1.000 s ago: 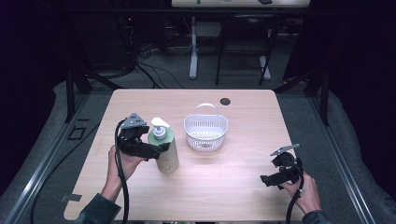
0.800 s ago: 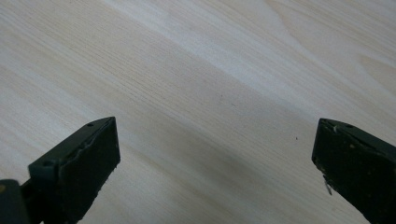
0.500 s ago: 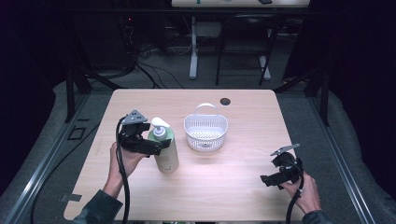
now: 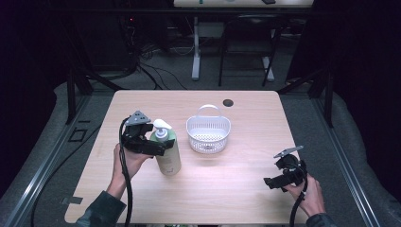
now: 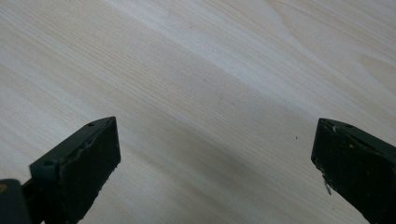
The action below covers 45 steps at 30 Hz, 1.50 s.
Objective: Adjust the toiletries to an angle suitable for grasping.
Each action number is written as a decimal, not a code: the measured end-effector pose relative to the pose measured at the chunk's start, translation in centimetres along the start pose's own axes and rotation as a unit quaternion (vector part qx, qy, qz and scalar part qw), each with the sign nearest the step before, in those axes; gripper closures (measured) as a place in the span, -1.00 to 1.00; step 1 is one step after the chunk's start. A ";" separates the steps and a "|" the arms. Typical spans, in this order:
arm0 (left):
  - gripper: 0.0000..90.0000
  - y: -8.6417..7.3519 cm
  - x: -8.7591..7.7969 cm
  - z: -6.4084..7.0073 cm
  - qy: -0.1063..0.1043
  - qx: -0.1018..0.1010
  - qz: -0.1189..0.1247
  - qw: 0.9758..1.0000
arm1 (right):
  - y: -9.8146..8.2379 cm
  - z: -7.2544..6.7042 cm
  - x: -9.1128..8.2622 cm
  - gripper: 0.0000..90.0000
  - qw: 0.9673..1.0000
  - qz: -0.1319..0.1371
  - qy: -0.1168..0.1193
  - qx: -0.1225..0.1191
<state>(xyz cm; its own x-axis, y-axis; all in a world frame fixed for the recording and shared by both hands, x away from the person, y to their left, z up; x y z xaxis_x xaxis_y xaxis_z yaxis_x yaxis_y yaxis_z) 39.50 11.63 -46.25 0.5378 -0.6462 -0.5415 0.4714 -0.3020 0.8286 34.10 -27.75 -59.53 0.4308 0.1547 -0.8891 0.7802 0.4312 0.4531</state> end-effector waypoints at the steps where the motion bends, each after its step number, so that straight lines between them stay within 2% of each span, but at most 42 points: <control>1: -0.99 0.0 0.1 0.0 0.001 0.001 0.000 1.000 | 0.0 0.0 0.0 -0.98 1.000 0.000 0.000 0.000; 3: -0.94 -0.1 0.2 0.1 0.004 0.002 0.001 1.000 | 0.0 0.0 0.0 -0.98 1.000 0.000 -0.001 0.000; 5: -0.75 -0.1 0.3 0.1 0.009 0.009 0.005 1.000 | 0.0 0.0 0.0 -0.98 1.000 0.000 -0.001 -0.001; 6: -0.75 -0.1 0.2 0.2 0.008 0.011 0.009 1.000 | 0.0 0.0 0.0 -0.98 1.000 0.000 0.000 -0.001; 7: -0.52 0.0 0.0 0.1 0.008 0.009 0.016 1.000 | 0.0 0.0 0.0 -0.97 1.000 0.000 0.001 -0.002; 8: -0.42 0.0 0.0 0.1 0.008 0.009 0.016 1.000 | 0.0 0.0 0.0 -0.97 1.000 0.000 0.001 -0.002; 14: -0.28 -0.1 0.0 -0.2 0.022 0.009 0.029 0.999 | 0.0 -0.1 -0.1 -0.97 1.000 -0.001 0.001 -0.002; 18: -0.10 -0.1 -0.1 -0.3 0.035 0.013 0.035 0.999 | 0.0 0.0 -0.1 -0.96 1.000 -0.001 0.001 -0.002; 24: 0.01 -0.2 -0.1 -0.3 0.041 0.015 0.041 0.998 | 0.0 0.0 -0.1 -0.96 1.000 -0.001 0.000 -0.002; 33: 0.18 -0.2 -0.2 0.0 0.038 0.024 0.043 0.998 | -0.1 0.0 -0.1 -0.95 1.000 -0.001 0.001 -0.003; 45: 0.22 -0.2 -0.2 0.1 0.040 0.028 0.046 0.998 | -0.1 0.1 -0.1 -0.95 1.000 -0.002 -0.002 -0.004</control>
<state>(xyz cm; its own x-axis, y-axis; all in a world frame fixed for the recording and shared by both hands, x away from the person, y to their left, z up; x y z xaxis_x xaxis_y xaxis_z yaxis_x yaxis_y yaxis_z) 39.22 11.75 -46.26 0.6320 -0.6159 -0.4704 0.3782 -0.2847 0.8809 34.06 -27.88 -59.51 0.4296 0.1506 -0.8904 0.7776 0.4396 0.4495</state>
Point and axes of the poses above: each handheld gripper's, and its own axes: x roughly forward along the jaws, y roughly out of its top, z roughly to its right, the point moved 8 cm from there along x, roughly forward along the jaws, and after that the axes turned 3 degrees about -y, right-handed, at the moved point
